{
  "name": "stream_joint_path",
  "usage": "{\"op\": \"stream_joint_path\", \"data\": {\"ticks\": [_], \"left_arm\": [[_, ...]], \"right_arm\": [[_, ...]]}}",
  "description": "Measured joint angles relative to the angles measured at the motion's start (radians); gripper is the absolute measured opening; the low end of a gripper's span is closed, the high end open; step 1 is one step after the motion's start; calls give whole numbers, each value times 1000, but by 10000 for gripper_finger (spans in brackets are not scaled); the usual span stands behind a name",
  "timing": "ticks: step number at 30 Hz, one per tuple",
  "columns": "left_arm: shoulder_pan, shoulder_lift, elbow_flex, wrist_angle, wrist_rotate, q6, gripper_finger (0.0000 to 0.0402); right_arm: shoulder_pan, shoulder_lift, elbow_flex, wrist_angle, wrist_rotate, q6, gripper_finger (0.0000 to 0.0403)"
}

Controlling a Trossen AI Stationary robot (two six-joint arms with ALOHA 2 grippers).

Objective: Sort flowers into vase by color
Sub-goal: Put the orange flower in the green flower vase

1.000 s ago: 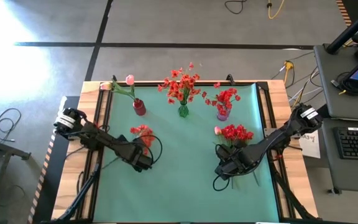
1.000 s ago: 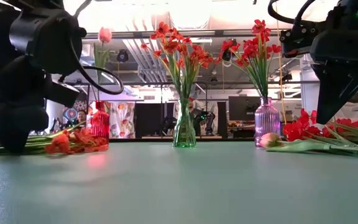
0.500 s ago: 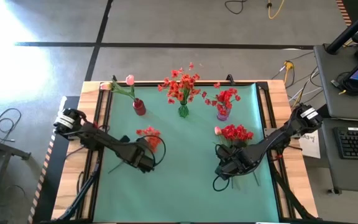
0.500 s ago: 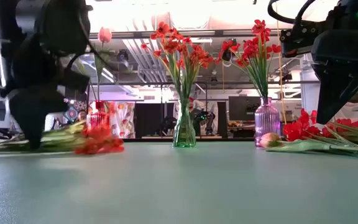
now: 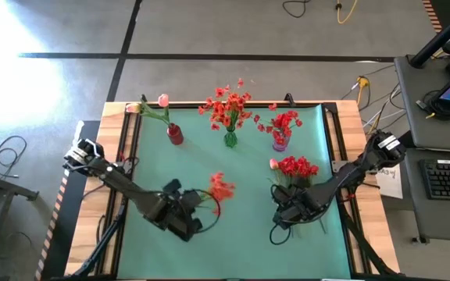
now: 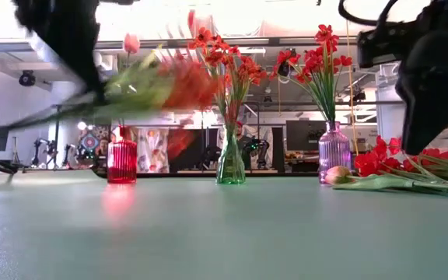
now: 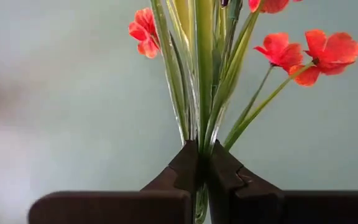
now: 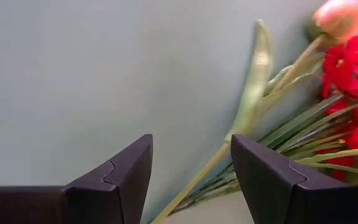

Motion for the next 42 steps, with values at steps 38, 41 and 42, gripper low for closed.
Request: {"op": "stream_joint_path", "data": {"ticks": [38, 41, 42], "left_arm": [[-87, -1, -126, 1346, -385, 867, 0], [-82, -1, -126, 1353, -404, 854, 0], [-80, -1, -127, 1353, -402, 852, 0]], "right_arm": [[74, 24, -139, 1734, 127, -1055, 323], [62, 24, -122, 1736, 120, -1057, 330], [57, 24, -117, 1737, 119, -1059, 330]]}}
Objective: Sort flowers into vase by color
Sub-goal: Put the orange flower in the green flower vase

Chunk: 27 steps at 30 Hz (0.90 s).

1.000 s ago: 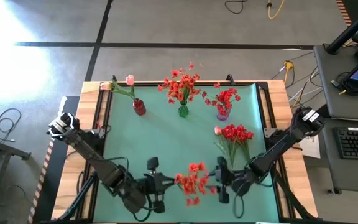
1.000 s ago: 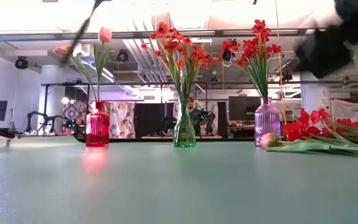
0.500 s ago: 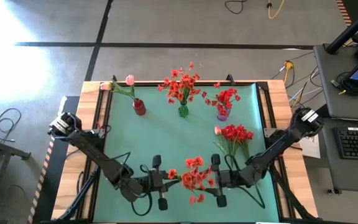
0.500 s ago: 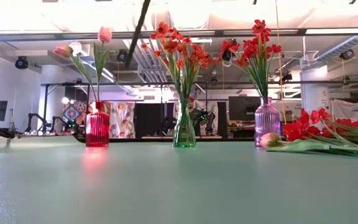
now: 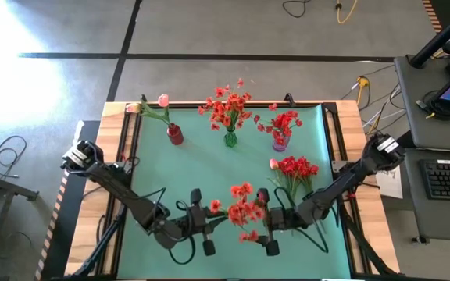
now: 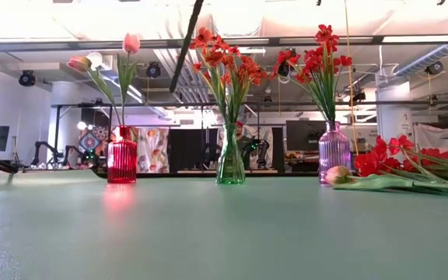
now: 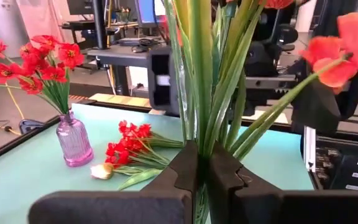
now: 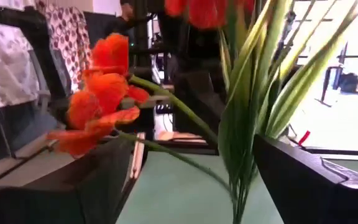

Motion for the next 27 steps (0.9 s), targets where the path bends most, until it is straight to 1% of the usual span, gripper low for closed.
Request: {"op": "stream_joint_path", "data": {"ticks": [3, 7, 14, 18, 20, 23, 27], "left_arm": [[1, 1, -2, 0, 2, -8, 0], [2, 24, -2, 9, 3, -8, 0], [8, 65, 20, 42, -6, 31, 0], [7, 72, 38, 43, -7, 56, 0], [8, 72, 39, 43, -10, 61, 0], [7, 72, 39, 45, -51, 61, 0], [7, 72, 39, 46, -55, 62, 9]], "right_arm": [[-14, 0, 17, -3, -1, -24, 325], [-37, 0, 56, -14, -44, -26, 315], [-72, 0, 137, -193, -47, -6, 278], [-73, 0, 151, -208, -49, -7, 245], [-74, 0, 157, -209, -49, -12, 224], [-74, 0, 157, -221, -48, -11, 189], [-74, 0, 157, -239, -48, -6, 144]]}}
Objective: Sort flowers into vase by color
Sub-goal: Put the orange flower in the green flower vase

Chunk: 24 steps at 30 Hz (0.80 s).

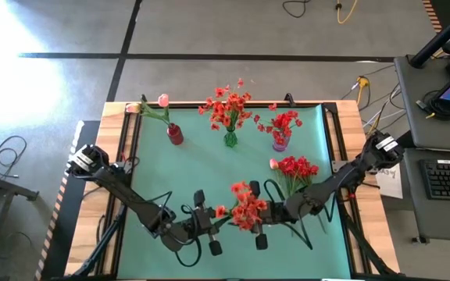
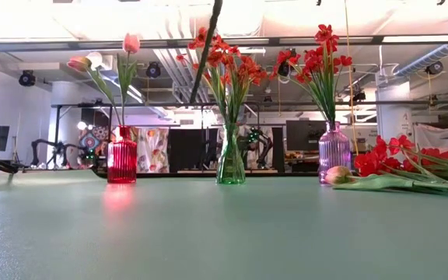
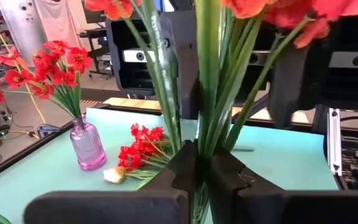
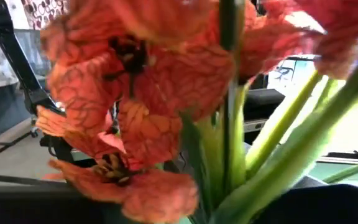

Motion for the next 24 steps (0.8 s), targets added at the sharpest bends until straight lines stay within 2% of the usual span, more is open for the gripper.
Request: {"op": "stream_joint_path", "data": {"ticks": [9, 15, 19, 24], "left_arm": [[0, 0, 0, 3, 0, 0, 64], [-18, -5, 0, -22, -1, 6, 100], [-50, -31, 0, -109, -5, 6, 113], [-89, -94, 0, -284, -48, -83, 116]], "right_arm": [[0, 0, 0, -28, 0, 5, 57], [0, -10, -1, -61, 1, -10, 19], [-1, -42, 26, -197, 78, -9, 13], [-25, -77, 117, -508, 223, 23, 14]]}}
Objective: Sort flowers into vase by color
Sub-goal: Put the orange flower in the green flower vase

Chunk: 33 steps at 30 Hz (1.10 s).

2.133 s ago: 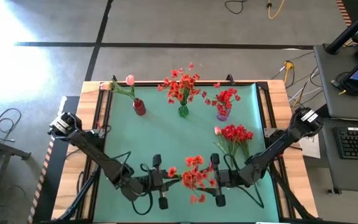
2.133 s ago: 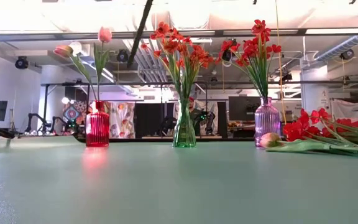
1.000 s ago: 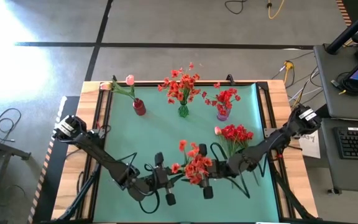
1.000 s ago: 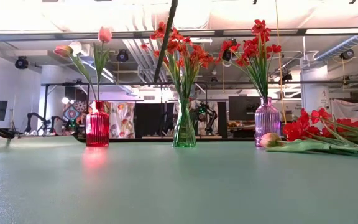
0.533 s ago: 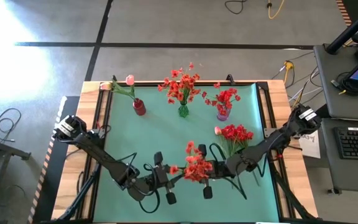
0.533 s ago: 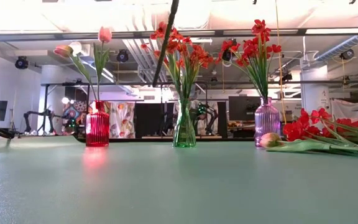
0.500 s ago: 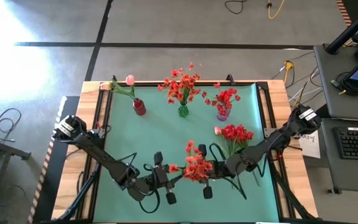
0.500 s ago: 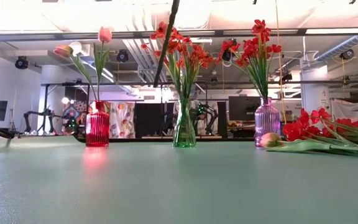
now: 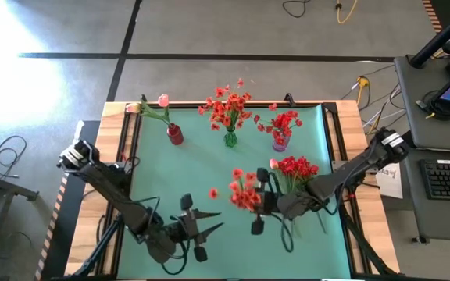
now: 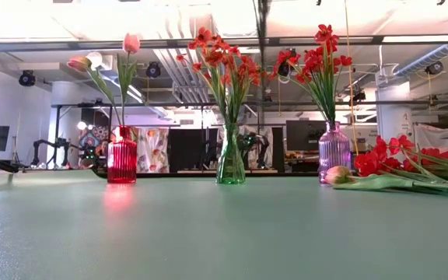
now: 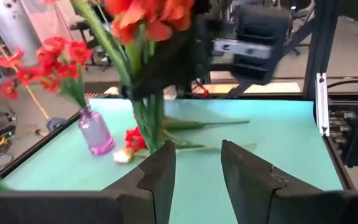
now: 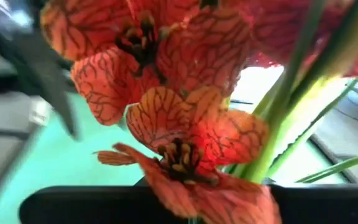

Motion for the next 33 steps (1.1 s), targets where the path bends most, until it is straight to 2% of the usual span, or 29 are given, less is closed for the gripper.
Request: {"op": "stream_joint_path", "data": {"ticks": [3, 7, 12, 19, 24, 27, 31, 33], "left_arm": [[-12, -40, 0, -136, -4, -79, 116], [-14, -83, 0, -352, -6, -227, 116], [-13, -117, 0, -656, 1, -488, 116], [-13, -144, 0, -1032, 157, -854, 116], [-14, -144, 0, -1177, 266, -987, 116], [-13, -144, 7, -1218, 406, -993, 116], [-14, -144, 36, -1289, 631, -1027, 116], [-14, -144, 56, -1322, 704, -1052, 116]], "right_arm": [[-28, -4, 46, -90, 44, -11, 14], [-83, -12, 73, -87, 47, -66, 13], [-163, -30, 81, -79, 45, -92, 13], [-244, -30, 68, 8, -100, -95, 13], [-250, -30, 25, 219, -145, -178, 13], [-249, -26, -13, 389, -168, -247, 13], [-253, 12, -67, 712, -221, -369, 13], [-258, 42, -72, 850, -235, -445, 13]]}}
